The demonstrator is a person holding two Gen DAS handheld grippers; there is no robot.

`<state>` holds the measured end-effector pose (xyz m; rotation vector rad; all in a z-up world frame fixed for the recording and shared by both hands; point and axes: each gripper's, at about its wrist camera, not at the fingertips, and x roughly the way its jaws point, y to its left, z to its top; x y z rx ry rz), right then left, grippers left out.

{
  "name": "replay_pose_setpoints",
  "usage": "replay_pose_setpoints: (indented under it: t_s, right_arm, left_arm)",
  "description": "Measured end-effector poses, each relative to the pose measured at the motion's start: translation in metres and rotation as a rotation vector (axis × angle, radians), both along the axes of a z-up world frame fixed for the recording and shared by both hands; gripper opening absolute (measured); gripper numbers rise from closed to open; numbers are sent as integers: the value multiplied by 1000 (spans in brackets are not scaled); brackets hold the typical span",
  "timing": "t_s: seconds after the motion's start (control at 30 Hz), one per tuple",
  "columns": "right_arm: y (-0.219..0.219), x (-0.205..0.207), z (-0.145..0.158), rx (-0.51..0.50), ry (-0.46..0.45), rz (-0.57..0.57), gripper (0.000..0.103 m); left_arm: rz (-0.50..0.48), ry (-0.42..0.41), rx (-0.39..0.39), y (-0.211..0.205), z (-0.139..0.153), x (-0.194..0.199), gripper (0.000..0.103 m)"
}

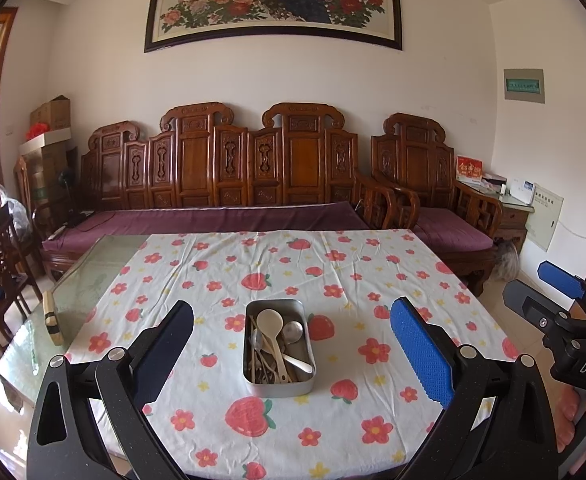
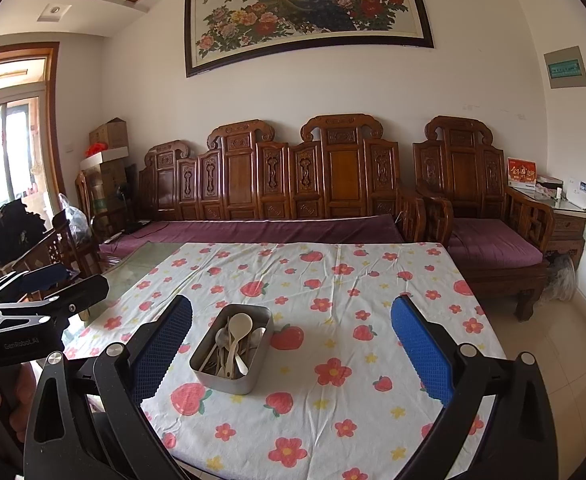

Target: Organize utensils

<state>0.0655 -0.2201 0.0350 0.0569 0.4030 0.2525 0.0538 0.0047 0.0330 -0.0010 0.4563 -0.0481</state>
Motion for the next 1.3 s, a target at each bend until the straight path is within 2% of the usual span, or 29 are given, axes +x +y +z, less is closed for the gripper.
replay_pose_setpoints:
  t_s: [1.3]
  right_arm:
    - [-1,0,-5,-2,-5,2,100]
  left_arm:
    - [-4,-11,6,0,-3,-5,95]
